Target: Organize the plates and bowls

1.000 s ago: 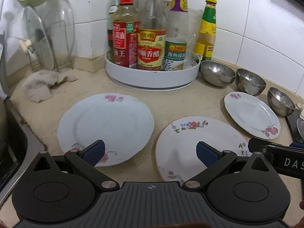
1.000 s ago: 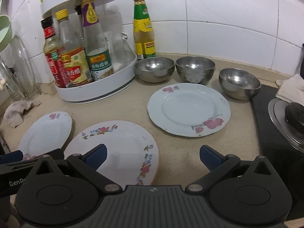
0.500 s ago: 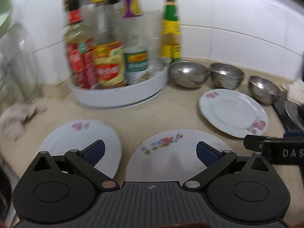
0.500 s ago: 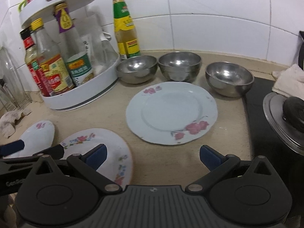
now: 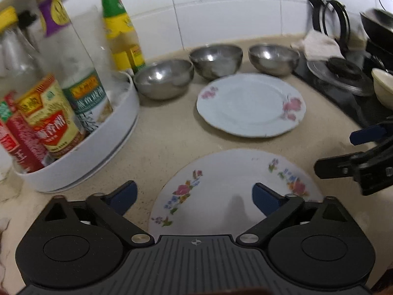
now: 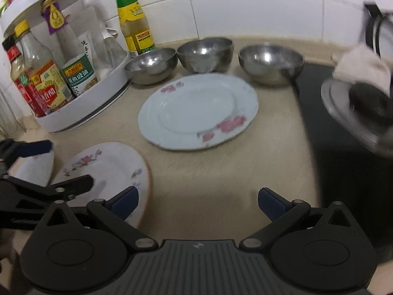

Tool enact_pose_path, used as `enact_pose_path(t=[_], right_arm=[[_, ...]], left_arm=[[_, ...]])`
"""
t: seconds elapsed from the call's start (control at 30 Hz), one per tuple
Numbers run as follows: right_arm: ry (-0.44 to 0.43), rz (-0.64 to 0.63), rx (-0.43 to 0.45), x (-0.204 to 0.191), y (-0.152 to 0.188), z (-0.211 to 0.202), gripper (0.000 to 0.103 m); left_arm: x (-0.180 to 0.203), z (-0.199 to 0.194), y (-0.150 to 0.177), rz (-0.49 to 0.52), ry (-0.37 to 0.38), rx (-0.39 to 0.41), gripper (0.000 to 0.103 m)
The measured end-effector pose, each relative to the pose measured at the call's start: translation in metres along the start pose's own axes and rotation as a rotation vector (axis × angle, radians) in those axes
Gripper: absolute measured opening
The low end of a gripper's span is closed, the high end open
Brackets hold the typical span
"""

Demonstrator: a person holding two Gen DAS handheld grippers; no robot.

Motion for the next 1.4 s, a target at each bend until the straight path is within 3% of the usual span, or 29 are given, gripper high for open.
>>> enact_pose_path(t=[0.2,0.37,0.63,0.7,0.8,0.87,1.13,1.27,1.4], right_arm=[[-0.003,0.078,-0.021,-0.012,0.015,0.002,0.101],[0.010,0.098,-0.013,-0.019,0.022,-0.001,0.101],[-0.044,0.094,-0.003,-0.039,0.027,-0.002,0.099],[-0.047,0.083,-0.006,-0.042,0.028,-0.002,0.096],[-0.068,0.044,-0.017,-0.052,0.029,-0.002,0.081],[-0.088,0.012,-0.025,-0.059,0.030,-0.004,0.050],[-0.120,-0.019,-0.044,-0.062,0.032,-0.005,0.049],[-0.164,-0.049,-0.025,-0.061,0.035,-0.006,0.054],[-0.133,-0.020,-0.027,-0.053,0.036,-0.010,0.050]], left_arm=[[-0.017,0.020,0.010,-0.016,0.108,-0.081,0.092],[-0.009,0.023,0.010,0.049,0.169,-0.079,0.096],[-0.004,0.025,0.014,0.047,0.264,-0.115,0.101],[-0.006,0.028,0.017,0.004,0.297,-0.145,0.102],[-0.004,0.026,0.018,0.028,0.297,-0.145,0.102],[-0.002,0.026,0.018,0.031,0.298,-0.150,0.103],[0.006,0.018,0.026,0.074,0.322,-0.173,0.103],[0.011,0.018,0.026,0.063,0.318,-0.182,0.103],[0.026,0.014,0.027,0.061,0.327,-0.158,0.101]])
Point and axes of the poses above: each gripper's, at about its wrist camera, not at the fingertips, and z roughly the way its jaws point, x to its right, y to its underside, the point moved 10 cm from there along z, roughly the way its jaws point, and after that the axes turned 2 degrees about -x, right-handed, at the moved point
